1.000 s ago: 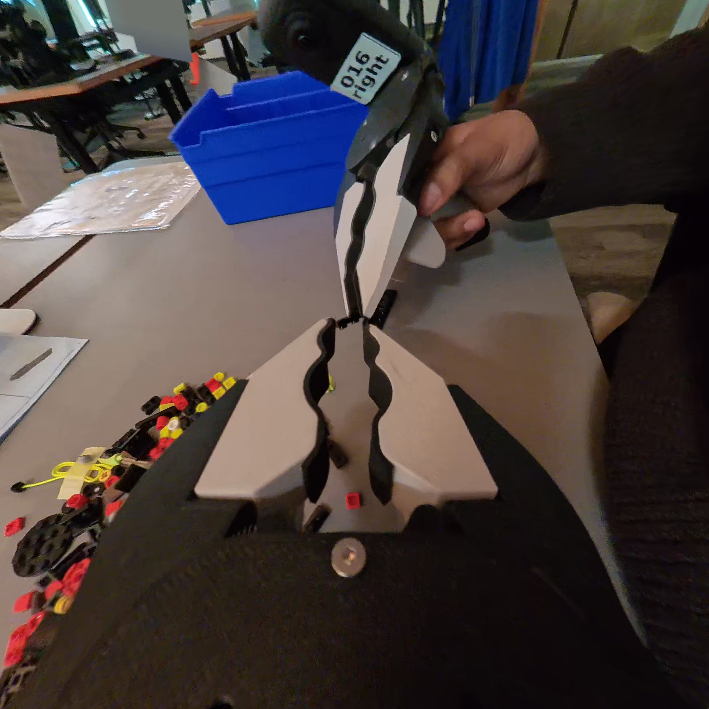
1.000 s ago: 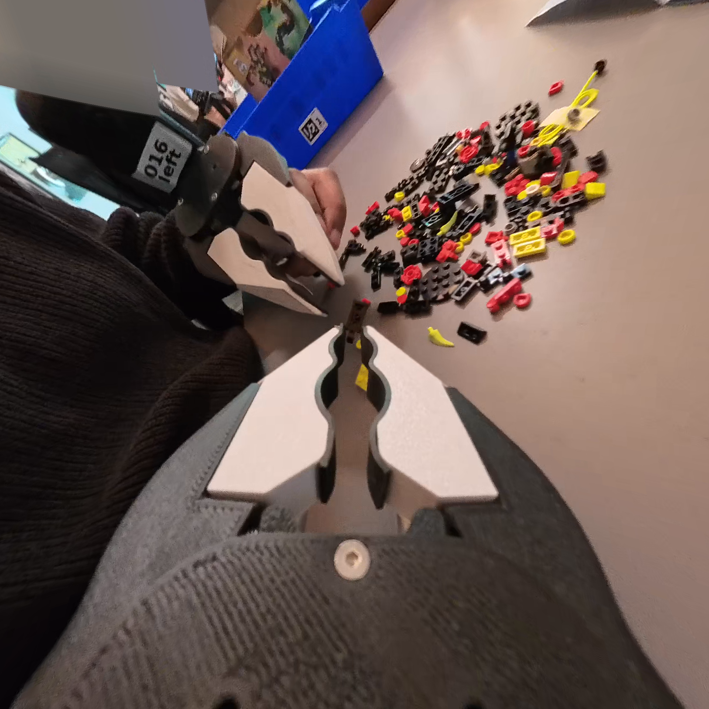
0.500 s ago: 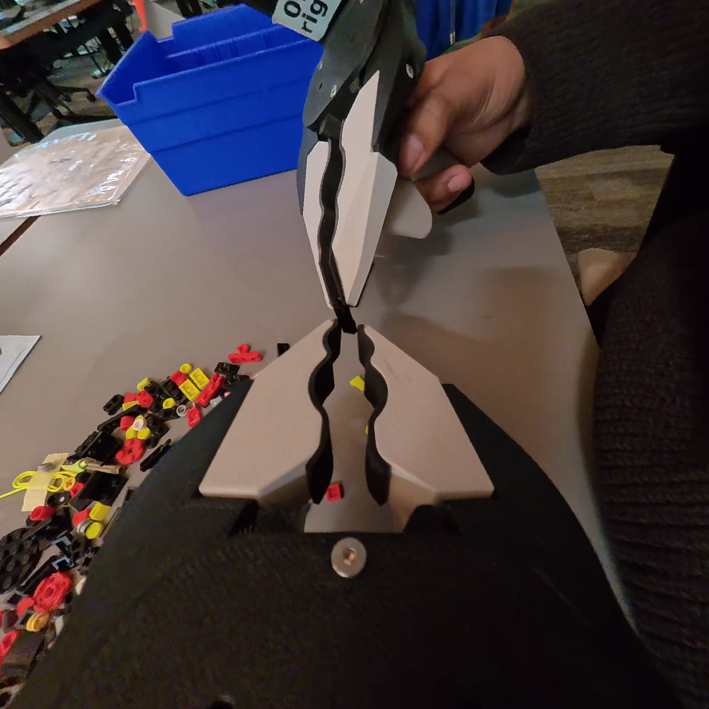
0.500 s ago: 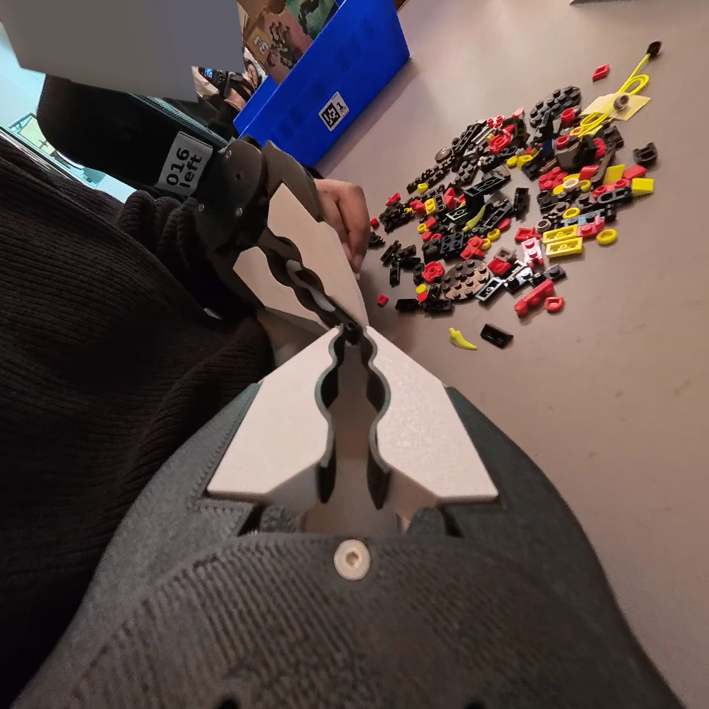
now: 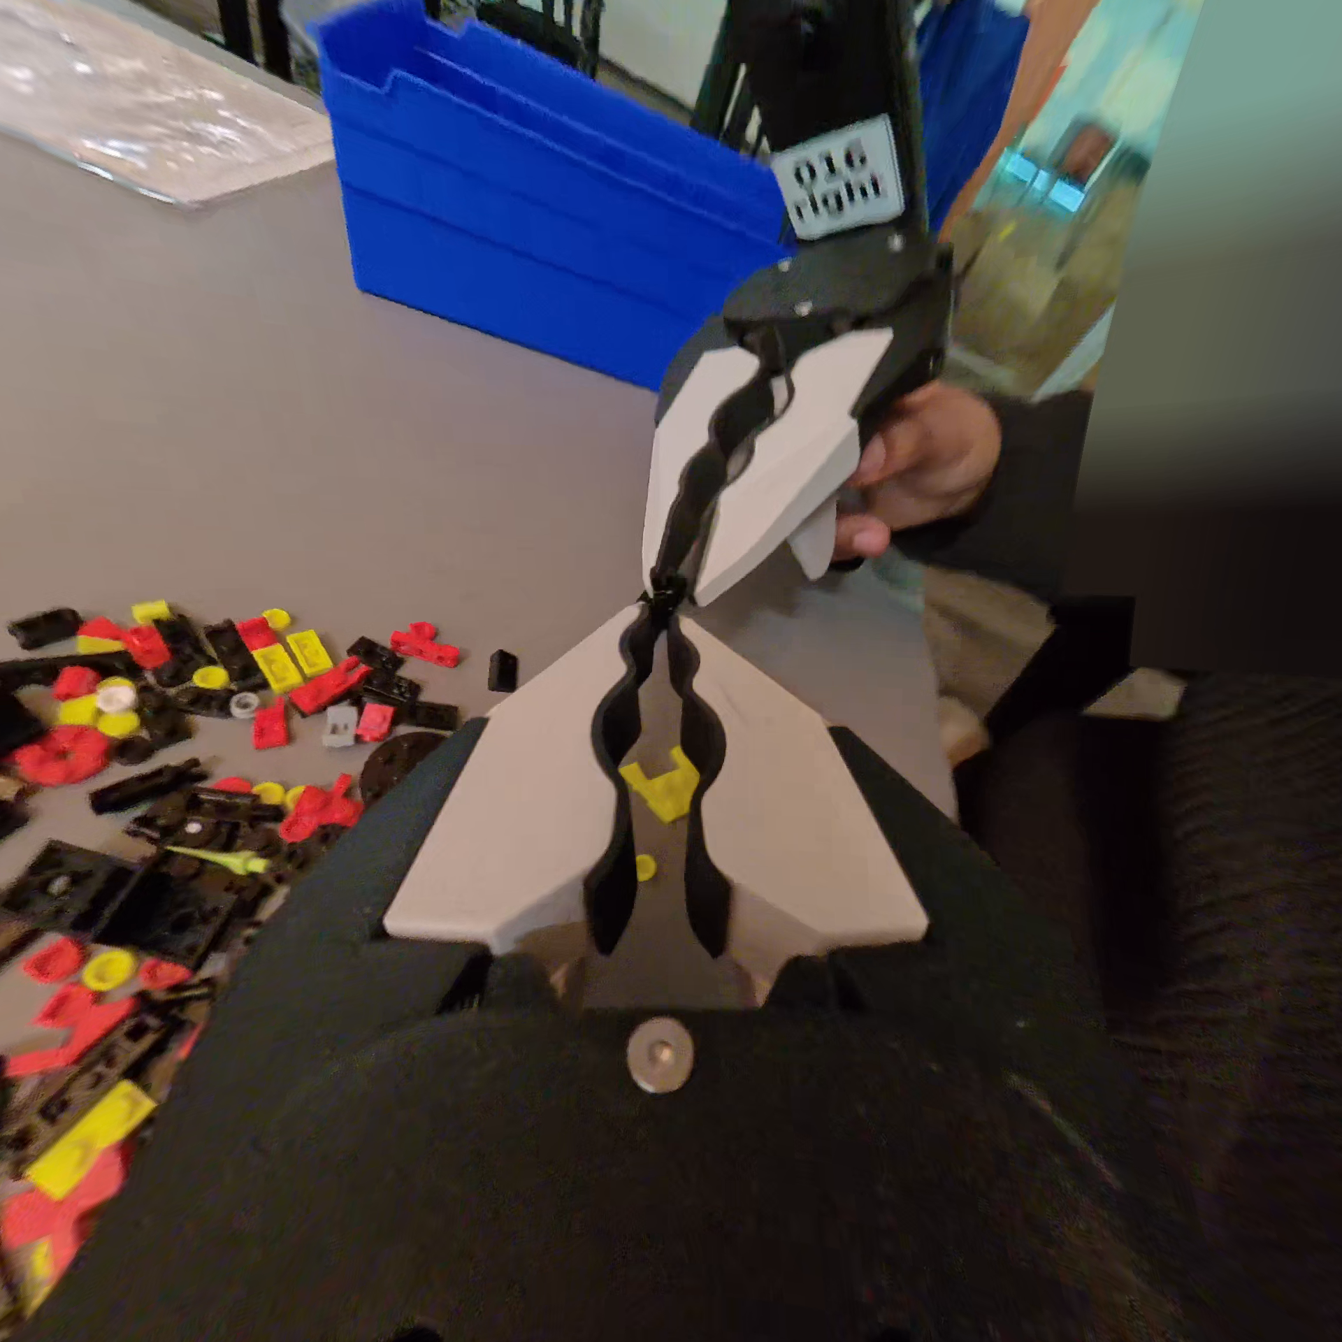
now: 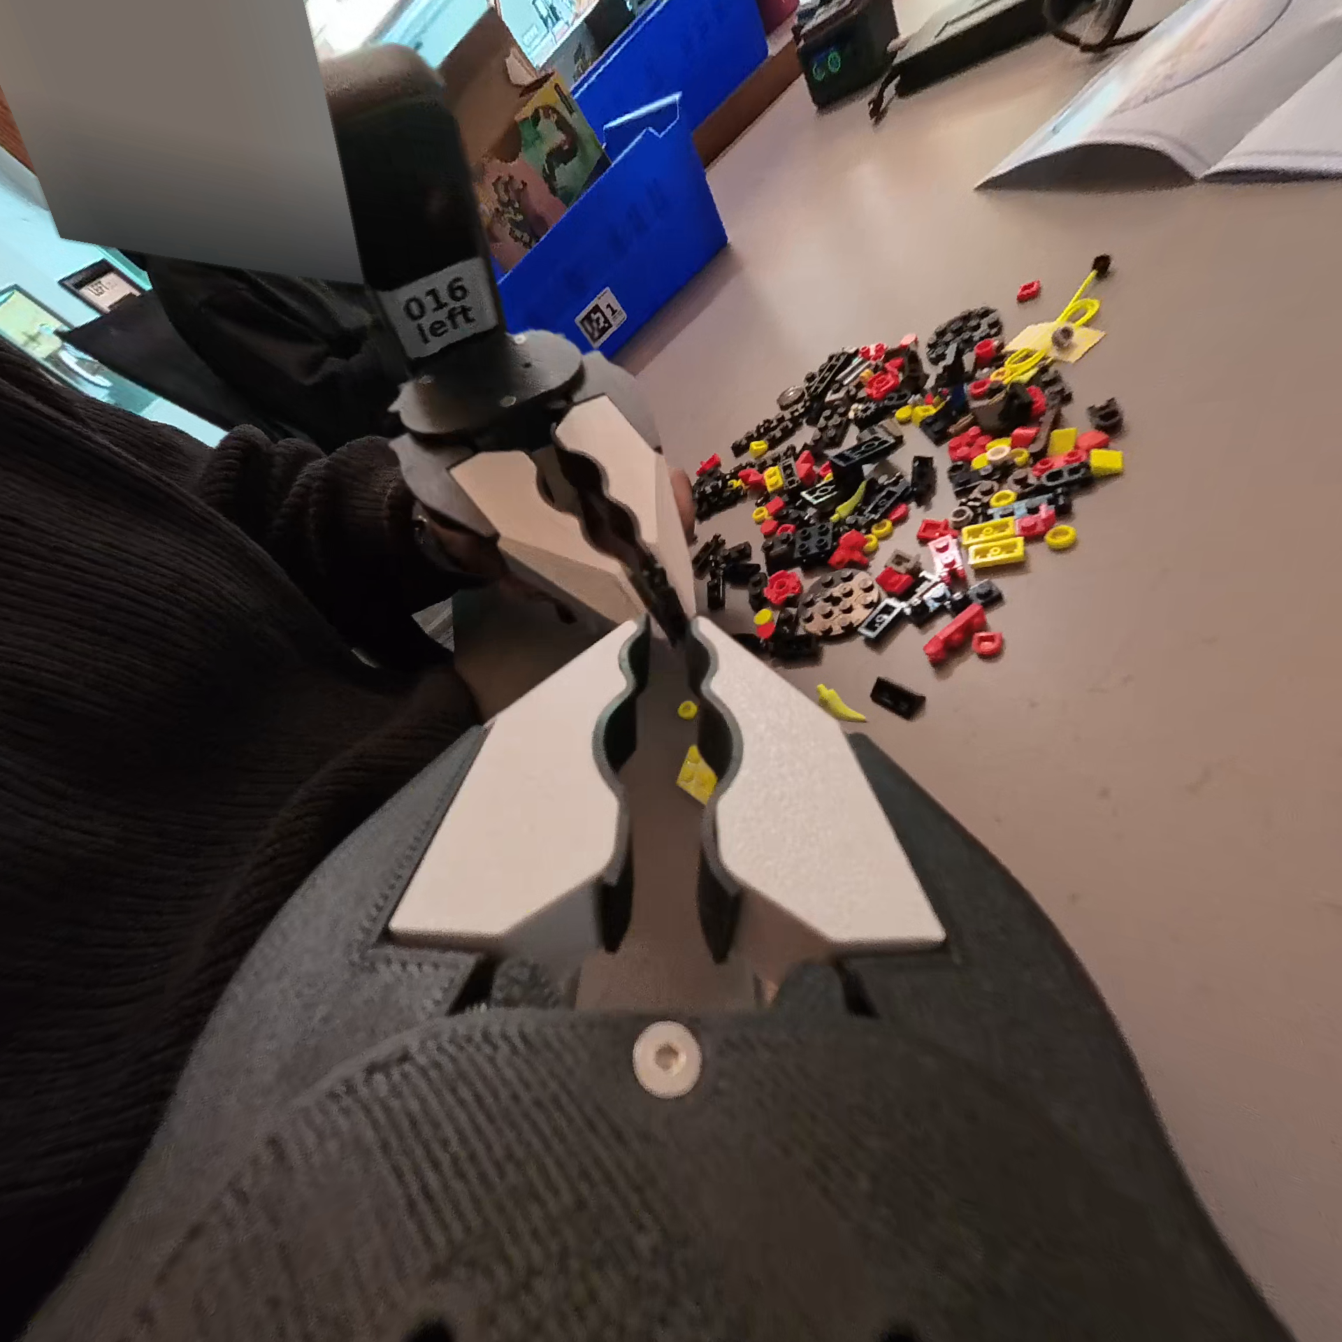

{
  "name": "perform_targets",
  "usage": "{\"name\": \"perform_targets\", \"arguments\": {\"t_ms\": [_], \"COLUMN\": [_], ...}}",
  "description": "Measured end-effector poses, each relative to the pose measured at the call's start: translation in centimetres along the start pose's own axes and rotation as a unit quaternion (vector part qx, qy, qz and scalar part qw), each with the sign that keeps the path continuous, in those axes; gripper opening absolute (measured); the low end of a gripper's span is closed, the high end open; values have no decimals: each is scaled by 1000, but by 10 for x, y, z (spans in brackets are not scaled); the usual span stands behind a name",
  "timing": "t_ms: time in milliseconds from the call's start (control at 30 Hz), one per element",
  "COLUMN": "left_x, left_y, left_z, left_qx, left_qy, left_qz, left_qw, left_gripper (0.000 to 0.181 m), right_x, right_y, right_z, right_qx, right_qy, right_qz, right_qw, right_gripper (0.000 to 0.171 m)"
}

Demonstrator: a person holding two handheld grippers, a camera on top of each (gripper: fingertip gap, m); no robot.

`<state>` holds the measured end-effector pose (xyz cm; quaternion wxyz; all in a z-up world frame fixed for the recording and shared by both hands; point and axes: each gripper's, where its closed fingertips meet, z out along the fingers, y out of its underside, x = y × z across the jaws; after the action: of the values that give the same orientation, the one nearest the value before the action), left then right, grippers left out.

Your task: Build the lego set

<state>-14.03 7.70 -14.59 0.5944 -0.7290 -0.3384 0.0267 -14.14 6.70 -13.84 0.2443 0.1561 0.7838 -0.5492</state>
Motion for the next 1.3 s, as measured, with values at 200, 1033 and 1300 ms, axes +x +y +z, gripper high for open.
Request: {"name": "perform_targets", "arguments": {"t_ms": [200,1033,1300], "left_x": [-5,10,4], "left_y": [-20,-25,-26], "left_z": [-9,-9,-13], "left_qx": [73,99,103], "left_qy": [67,217,204], "left_qz": [-169,-381,-367], "left_qw": [981,893,902], "left_gripper": [0,3,2], "right_x": [10,-7,-5], "right_y": [-9,-13,-11], "right_z": [-7,0,-3], "right_qx": [3,-40,-37], "right_qy": [95,223,205], "right_qz": [-127,-461,-430], "right_qw": [987,858,879], "right_gripper": [14,7,0]}}
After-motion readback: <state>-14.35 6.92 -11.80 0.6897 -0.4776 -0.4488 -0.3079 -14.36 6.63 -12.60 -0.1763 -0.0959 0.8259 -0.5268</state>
